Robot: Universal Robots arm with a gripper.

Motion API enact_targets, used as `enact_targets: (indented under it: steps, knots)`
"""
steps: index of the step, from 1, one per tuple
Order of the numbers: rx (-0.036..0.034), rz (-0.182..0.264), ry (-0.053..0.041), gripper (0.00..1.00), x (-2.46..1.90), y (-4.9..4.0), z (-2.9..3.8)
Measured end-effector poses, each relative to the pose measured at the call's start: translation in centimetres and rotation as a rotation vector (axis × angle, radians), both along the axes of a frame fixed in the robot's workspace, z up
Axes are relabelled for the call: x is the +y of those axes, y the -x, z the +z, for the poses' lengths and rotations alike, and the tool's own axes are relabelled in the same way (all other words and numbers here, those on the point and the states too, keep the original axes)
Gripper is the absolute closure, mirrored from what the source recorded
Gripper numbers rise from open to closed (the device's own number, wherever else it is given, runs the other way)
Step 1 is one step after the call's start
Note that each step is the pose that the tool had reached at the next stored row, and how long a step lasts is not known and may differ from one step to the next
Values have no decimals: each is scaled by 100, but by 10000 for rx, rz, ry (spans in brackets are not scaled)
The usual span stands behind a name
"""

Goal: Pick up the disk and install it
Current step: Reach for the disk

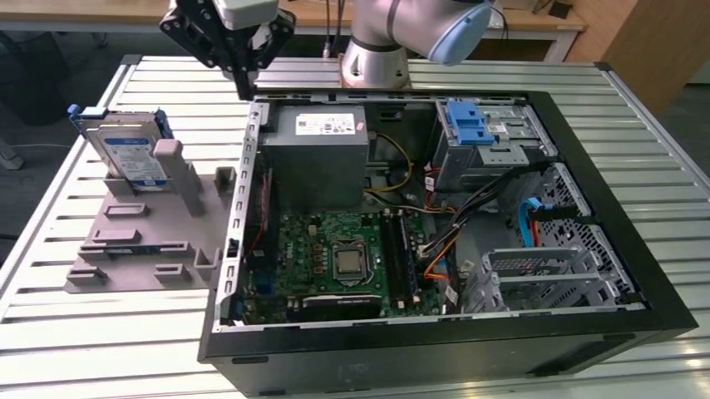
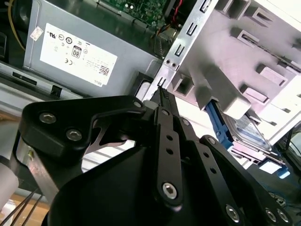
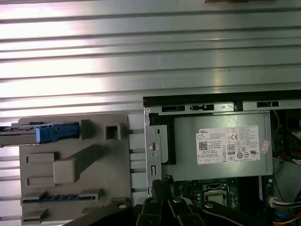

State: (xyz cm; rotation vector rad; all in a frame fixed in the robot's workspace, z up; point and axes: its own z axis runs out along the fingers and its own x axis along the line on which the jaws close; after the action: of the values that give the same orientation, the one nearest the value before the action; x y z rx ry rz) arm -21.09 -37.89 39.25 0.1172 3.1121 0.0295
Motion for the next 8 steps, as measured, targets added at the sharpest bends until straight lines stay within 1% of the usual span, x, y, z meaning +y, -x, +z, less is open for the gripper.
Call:
enact_targets:
  steps: [1, 2, 4, 5, 8]
  knots:
    - [1, 0, 93, 89, 14, 5, -1]
    - [1, -1, 130, 89, 26, 11, -1]
    - [1, -3, 135, 89, 50, 41, -2]
    - [2, -2, 136, 89, 63, 71, -1]
    - [1, -3, 135, 89, 106, 198, -3]
